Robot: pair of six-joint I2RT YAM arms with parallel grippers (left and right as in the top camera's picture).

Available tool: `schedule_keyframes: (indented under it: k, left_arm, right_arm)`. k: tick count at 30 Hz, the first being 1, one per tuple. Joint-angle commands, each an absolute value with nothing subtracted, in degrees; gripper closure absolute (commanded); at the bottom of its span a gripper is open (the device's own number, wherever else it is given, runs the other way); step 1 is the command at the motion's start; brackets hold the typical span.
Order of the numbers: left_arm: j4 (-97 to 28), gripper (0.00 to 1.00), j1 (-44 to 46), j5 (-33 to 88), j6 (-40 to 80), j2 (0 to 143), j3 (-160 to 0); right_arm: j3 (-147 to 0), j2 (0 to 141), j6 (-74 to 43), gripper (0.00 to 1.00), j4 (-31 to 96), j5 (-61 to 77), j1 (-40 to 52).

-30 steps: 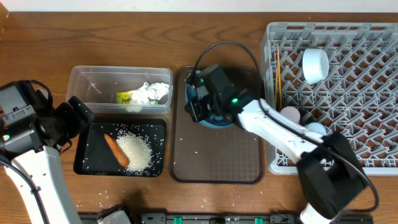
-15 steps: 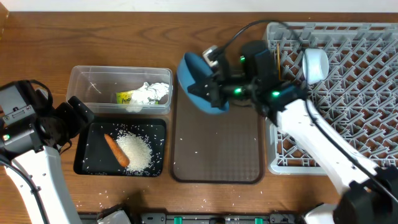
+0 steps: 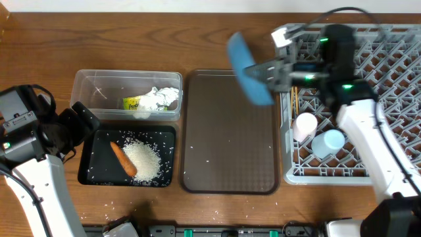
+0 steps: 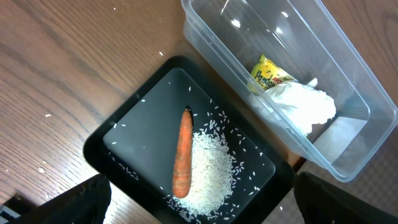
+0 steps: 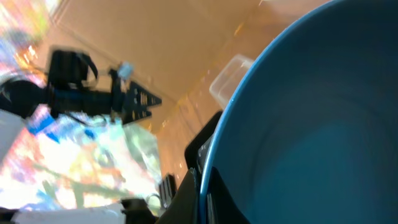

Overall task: Sort waste into correct bins and load items into the dishwasher rack
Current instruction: 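Lift the blue plate and swing it toward the dish rack, then lower the blue plate into the rack's right side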

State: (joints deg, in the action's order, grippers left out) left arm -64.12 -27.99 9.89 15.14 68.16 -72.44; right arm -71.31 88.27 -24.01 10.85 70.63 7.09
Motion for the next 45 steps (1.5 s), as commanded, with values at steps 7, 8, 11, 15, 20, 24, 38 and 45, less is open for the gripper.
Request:
schedule_keyframes:
  k: [7,8,11,15,20,24,38,45]
  left_arm:
    - [-64.23,0.04,-28.27,9.04,14.61,68.47,-72.44]
    - [-64.23,0.04,-28.27,9.04,14.61,68.47,-72.44]
    - [-64.23,0.04,-28.27,9.04,14.61,68.47,-72.44]
    - [-64.23,0.04,-28.27,9.04,14.61,68.47,-72.44]
    - [-64.23,0.04,-28.27,9.04,14.61,68.47,-72.44]
    - [-64.23,0.04,-28.27,9.04,14.61,68.47,-72.44]
    - [-64.23,0.04,-28.27,9.04,14.61,68.47,-72.44]
    - [-64.23,0.04,-28.27,9.04,14.61,68.47,-72.44]
  right_arm:
    - [-71.24,85.14,-31.92,0.99,5.85,85.45,-15.70]
    - [-71.24,85.14,-31.90,0.99,5.87,85.76,-17.72]
    - [-71.22,85.14,-31.88,0.99,6.24,85.73,-23.31]
    - [-71.22,85.14,-31.77,0.99,6.24,85.56,-29.12]
    - [-71.11,85.21,-29.65,0.99,7.53,85.56,-34.61]
    - [-71.11,85.34,-24.97,0.99,12.32,85.54,-37.08]
    - [-70.57,86.65,-18.15,0.99,17.82,84.95,-42.41]
    - [-68.58,90.89,-18.09,0.99,17.74,86.78,-42.74]
